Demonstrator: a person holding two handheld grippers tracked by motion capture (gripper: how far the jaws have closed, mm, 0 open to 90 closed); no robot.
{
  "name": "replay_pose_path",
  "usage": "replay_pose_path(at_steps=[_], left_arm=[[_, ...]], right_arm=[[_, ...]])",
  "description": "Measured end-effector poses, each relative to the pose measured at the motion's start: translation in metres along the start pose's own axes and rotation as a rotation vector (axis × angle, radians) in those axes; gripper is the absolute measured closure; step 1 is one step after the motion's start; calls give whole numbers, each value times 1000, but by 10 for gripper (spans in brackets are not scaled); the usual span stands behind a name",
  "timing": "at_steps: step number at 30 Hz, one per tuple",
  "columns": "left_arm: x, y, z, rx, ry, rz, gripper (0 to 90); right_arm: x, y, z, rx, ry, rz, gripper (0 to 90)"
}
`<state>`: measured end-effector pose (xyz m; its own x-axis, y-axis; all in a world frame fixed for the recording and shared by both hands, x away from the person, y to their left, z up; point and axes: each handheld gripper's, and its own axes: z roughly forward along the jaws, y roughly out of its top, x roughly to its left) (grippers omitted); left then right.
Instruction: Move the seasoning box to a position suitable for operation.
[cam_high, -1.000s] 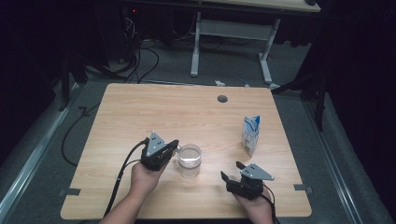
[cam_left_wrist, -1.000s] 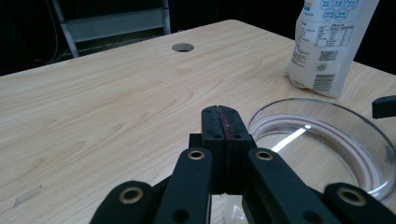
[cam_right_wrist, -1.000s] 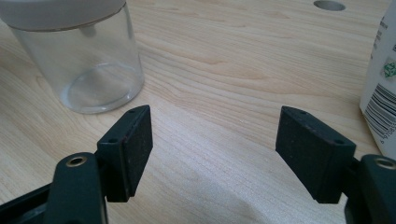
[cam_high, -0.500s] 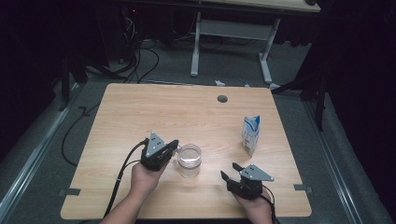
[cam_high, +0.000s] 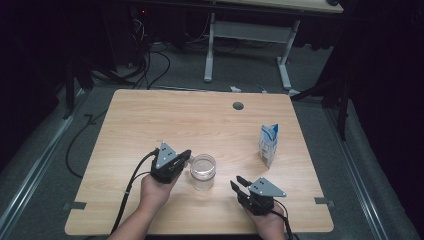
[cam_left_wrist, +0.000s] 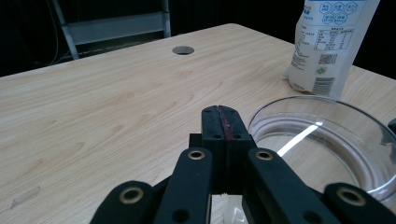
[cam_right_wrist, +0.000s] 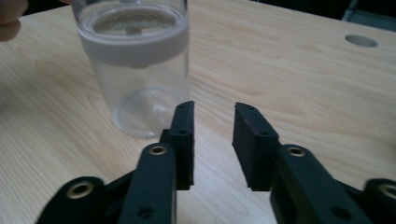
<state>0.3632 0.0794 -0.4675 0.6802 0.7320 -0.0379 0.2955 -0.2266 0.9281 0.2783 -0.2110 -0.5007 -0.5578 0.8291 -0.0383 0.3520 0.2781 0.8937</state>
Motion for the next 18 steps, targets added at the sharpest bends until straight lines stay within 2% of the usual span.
replay_pose_path(at_steps=[1,2,3,4,5,6,8,18], left_arm=[[0,0,0,0,0,0,900],[0,0,0,-3,-1,-1,900],[0,0,0,-3,-1,-1,900],[0,-1,0,-4,0,-1,900],[0,0,0,-4,1,0,900],[0,-1,0,-4,0,0,900],[0,-1,0,-4,0,-1,900],[0,-1,1,-10,-2,-8,900]], right_arm=[[0,0,0,0,0,0,722],[4,5,1,-14,4,-10,770],[4,5,1,-14,4,-10,770],[7,9,3,-16,13,-21,815],[7,9,3,-16,13,-21,815],[12,13,6,-14,15,-40,858],[15,18,9,-10,28,-48,895],[20,38,24,3,48,-68,900]])
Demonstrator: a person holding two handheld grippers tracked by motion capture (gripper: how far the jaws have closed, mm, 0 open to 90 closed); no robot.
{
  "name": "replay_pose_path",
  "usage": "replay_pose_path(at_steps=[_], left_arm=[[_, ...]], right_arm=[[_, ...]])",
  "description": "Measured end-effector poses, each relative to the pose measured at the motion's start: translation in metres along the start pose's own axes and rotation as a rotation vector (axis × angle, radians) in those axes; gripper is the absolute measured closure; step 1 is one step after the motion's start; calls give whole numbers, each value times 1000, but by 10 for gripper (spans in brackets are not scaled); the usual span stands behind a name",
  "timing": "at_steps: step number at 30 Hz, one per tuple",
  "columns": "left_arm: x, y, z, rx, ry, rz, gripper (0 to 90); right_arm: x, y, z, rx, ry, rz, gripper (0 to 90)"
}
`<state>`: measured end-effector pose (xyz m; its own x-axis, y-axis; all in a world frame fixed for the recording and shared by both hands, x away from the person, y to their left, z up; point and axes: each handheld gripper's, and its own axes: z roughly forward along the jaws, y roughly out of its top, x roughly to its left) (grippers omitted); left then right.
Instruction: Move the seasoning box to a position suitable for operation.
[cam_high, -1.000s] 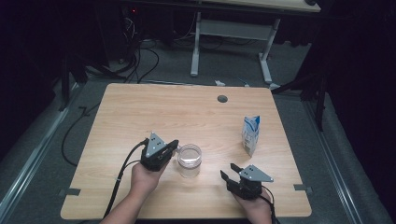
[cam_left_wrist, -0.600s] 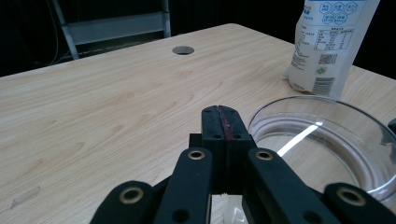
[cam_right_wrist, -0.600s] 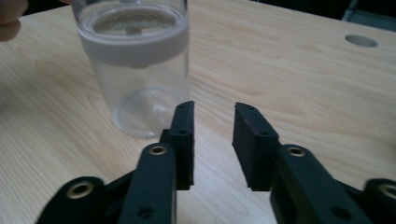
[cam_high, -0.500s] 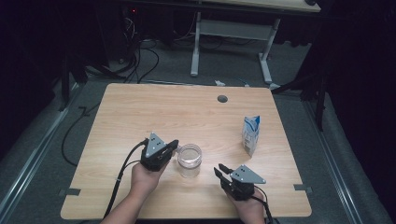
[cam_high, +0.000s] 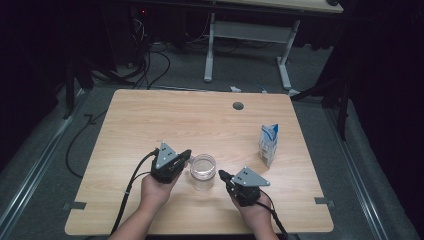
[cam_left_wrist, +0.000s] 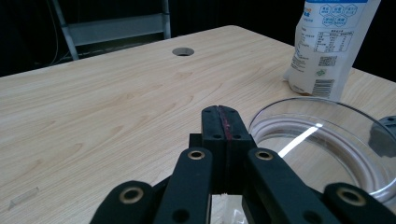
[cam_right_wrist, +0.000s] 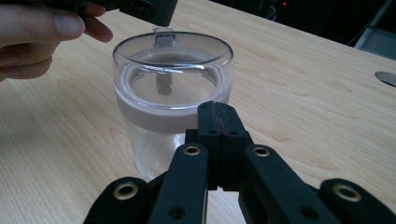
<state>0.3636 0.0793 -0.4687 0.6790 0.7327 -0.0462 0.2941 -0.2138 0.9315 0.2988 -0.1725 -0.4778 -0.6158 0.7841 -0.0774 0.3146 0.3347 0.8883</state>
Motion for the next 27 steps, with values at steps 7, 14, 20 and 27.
replay_pose_path(at_steps=[7,14,20,27], left_arm=[[0,-1,-1,-1,0,-6,900],[0,-1,-1,-6,-1,-14,900],[0,-1,-1,-8,-3,-15,900],[0,-1,-1,-7,-4,-15,900]], right_arm=[[3,-5,4,1,24,9,900],[7,-10,4,1,48,8,899],[8,-10,4,-6,54,1,898],[6,-9,4,-13,56,2,898]])
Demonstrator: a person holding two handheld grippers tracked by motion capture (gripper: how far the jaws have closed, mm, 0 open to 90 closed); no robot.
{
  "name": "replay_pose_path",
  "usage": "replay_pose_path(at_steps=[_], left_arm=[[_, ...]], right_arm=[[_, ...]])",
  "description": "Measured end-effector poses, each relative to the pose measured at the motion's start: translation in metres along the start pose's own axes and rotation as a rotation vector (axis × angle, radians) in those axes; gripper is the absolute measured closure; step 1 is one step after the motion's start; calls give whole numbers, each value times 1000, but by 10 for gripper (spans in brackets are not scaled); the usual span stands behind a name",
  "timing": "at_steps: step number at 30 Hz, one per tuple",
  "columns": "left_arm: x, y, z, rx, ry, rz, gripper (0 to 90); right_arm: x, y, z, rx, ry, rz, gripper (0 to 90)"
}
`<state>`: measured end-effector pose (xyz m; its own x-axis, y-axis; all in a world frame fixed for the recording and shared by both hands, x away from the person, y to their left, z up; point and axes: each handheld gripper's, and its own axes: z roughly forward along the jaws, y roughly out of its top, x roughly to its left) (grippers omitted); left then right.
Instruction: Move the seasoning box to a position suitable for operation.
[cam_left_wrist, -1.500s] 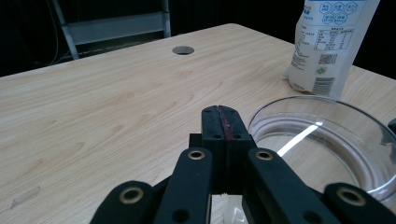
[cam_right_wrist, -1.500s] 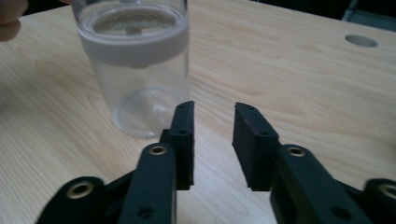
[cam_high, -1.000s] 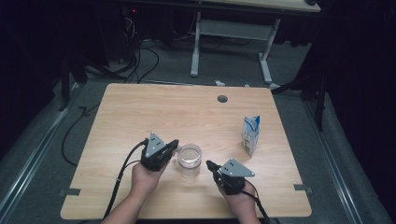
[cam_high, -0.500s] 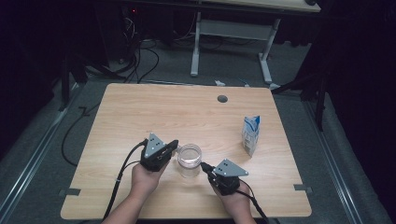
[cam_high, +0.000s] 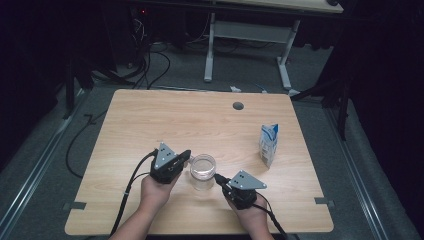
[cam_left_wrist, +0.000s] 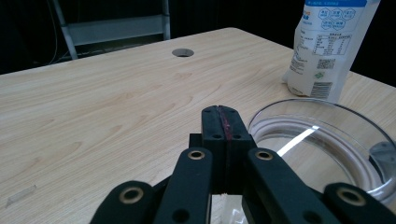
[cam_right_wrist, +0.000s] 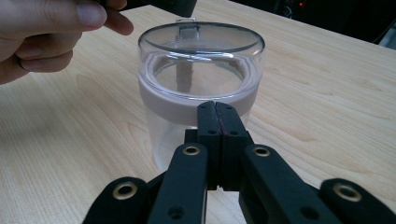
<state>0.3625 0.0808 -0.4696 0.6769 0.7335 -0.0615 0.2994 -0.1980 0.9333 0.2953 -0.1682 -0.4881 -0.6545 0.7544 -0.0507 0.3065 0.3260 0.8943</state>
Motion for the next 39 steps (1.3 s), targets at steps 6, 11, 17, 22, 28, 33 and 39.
replay_pose_path(at_steps=[6,11,17,22,28,33,39], left_arm=[[0,0,0,0,-1,2,900],[0,0,0,0,-1,1,900],[0,-1,0,-2,-1,-1,900],[1,-1,0,-5,-1,-3,900],[1,-1,-1,-1,-3,-9,900],[-2,-5,-11,-20,-15,-18,899],[-5,-19,-28,-31,-27,-57,869]], right_arm=[[0,0,1,6,2,-6,897],[0,1,1,5,6,-8,898],[1,1,1,8,3,-10,897],[1,2,1,4,6,-11,897],[2,4,1,-7,6,-8,895],[3,5,-1,-20,9,-5,894],[3,7,-2,-32,12,-7,890]])
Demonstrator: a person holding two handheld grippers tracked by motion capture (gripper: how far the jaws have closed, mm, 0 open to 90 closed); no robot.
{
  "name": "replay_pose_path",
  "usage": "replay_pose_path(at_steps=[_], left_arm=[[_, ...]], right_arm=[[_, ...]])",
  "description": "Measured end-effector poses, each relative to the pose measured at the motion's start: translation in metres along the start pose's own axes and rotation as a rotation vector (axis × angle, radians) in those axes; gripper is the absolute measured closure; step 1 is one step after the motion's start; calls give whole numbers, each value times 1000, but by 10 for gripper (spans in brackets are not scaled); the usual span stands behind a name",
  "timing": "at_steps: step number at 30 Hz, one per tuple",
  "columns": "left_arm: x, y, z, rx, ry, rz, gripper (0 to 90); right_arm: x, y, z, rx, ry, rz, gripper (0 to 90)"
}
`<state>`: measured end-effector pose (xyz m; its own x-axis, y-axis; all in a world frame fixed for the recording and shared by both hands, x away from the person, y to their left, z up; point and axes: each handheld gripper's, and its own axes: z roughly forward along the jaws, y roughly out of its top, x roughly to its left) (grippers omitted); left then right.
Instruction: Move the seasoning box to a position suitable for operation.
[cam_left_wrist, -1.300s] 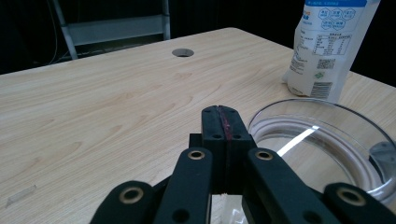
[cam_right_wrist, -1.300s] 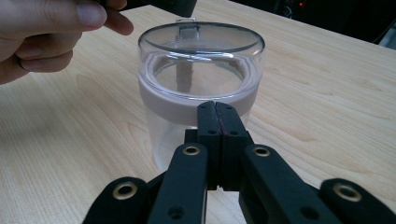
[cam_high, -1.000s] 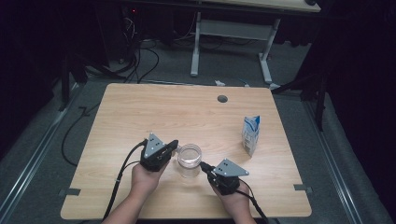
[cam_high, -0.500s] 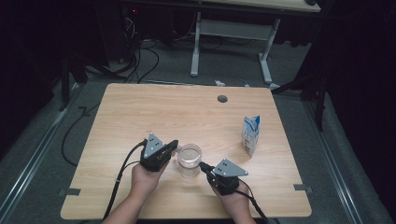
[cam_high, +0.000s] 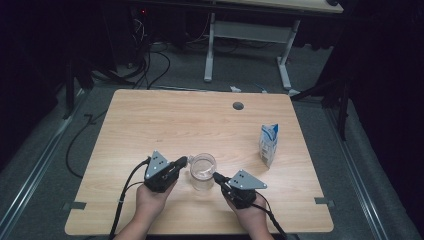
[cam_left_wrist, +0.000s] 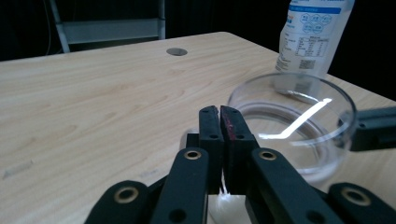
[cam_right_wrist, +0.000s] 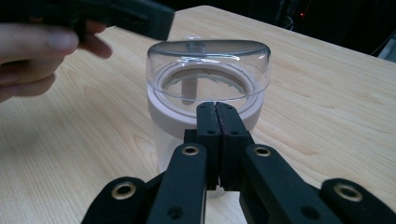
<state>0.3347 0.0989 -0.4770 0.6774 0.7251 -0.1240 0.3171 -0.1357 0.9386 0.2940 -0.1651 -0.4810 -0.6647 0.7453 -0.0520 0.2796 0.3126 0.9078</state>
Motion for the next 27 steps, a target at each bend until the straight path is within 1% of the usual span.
replay_pose_path(at_steps=[1,2,3,5,6,7,9,10,13,15,16,17,18,19,22,27], left_arm=[[0,0,0,0,0,0,855],[-3,-6,-3,0,-16,-20,840],[-3,-6,-3,0,-16,-20,831],[-8,-12,-6,6,-16,-13,827],[-12,-18,-7,9,-16,-8,827],[-12,-18,-7,9,-16,-8,827],[-15,-22,-8,11,-23,-18,826],[-18,-25,-8,11,-24,-24,821],[-21,-26,-9,9,-25,-24,828],[-23,-27,-8,10,-32,-27,845],[-27,-27,-8,7,-42,-23,853],[-27,-27,-8,7,-42,-23,859],[-30,-28,-7,8,-50,-15,861],[-30,-28,-7,8,-50,-15,863],[-35,-28,-8,2,-71,-14,874],[-39,-28,-6,1,-79,-9,891]], right_arm=[[0,0,0,0,0,0,890],[0,1,0,-6,-1,1,889],[0,1,0,-6,-1,1,889],[1,3,0,-12,0,-3,889],[1,3,0,-12,2,-1,890],[1,3,0,-12,2,-1,890],[2,4,0,-15,0,-1,896],[3,4,0,-17,0,9,898],[4,5,0,-21,-3,12,900],[4,6,0,-26,-2,21,899],[4,6,-1,-30,-5,22,899],[4,6,-1,-30,-5,22,899],[5,7,-1,-35,-4,26,898],[5,7,-1,-35,-4,26,898],[4,7,-1,-45,-3,21,898],[5,8,0,-46,4,21,897]])
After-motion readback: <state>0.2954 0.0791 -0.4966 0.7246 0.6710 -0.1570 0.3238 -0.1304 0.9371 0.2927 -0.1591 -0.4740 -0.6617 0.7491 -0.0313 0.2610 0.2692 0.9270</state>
